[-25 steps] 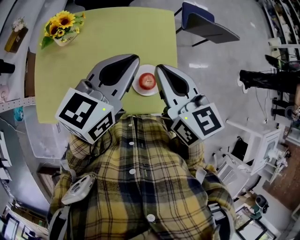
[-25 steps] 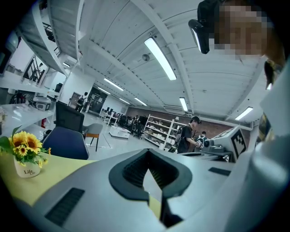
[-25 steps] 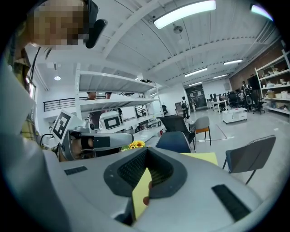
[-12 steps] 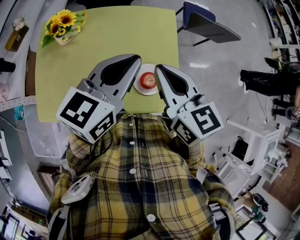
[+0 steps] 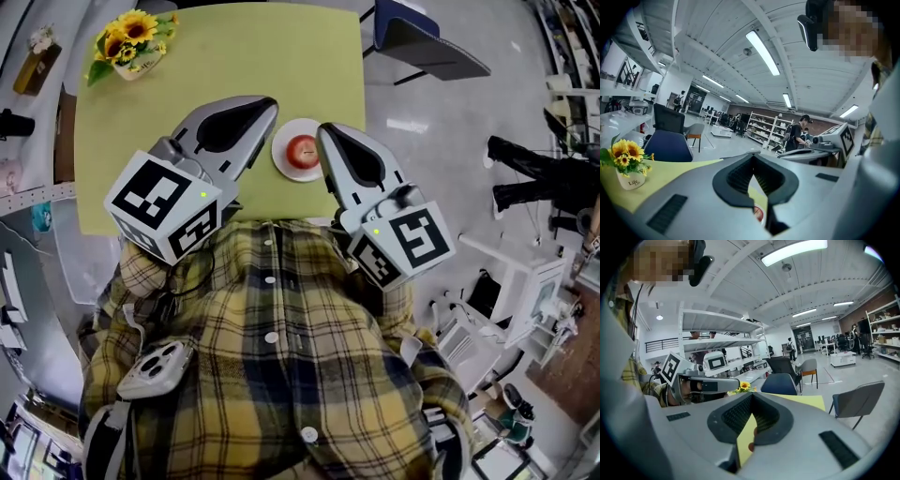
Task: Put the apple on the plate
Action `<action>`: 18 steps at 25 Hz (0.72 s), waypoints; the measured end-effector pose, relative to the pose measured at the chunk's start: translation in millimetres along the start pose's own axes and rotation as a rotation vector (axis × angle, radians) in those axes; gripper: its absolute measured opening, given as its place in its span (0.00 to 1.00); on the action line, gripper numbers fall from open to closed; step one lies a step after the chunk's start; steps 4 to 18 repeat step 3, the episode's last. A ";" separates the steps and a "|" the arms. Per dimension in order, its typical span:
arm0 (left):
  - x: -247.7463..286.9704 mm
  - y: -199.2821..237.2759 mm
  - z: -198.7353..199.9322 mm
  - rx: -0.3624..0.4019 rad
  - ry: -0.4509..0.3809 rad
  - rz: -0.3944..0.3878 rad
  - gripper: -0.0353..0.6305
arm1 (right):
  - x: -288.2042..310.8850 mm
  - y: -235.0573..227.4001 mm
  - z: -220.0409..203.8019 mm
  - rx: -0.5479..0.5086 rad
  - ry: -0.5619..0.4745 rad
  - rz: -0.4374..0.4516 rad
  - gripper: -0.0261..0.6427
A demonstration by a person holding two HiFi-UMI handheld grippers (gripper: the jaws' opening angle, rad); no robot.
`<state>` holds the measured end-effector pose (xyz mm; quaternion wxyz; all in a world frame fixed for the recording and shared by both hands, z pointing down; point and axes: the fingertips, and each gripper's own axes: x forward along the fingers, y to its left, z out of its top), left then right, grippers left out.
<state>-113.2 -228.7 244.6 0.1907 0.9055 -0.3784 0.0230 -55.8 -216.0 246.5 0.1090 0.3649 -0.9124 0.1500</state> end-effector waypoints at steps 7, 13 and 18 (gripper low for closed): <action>-0.1 9.1 1.0 0.005 0.008 -0.015 0.06 | -4.1 -8.2 -1.1 -0.002 -0.002 -0.021 0.03; -0.1 9.1 1.0 0.005 0.008 -0.015 0.06 | -4.1 -8.2 -1.1 -0.002 -0.002 -0.021 0.03; -0.1 9.1 1.0 0.005 0.008 -0.015 0.06 | -4.1 -8.2 -1.1 -0.002 -0.002 -0.021 0.03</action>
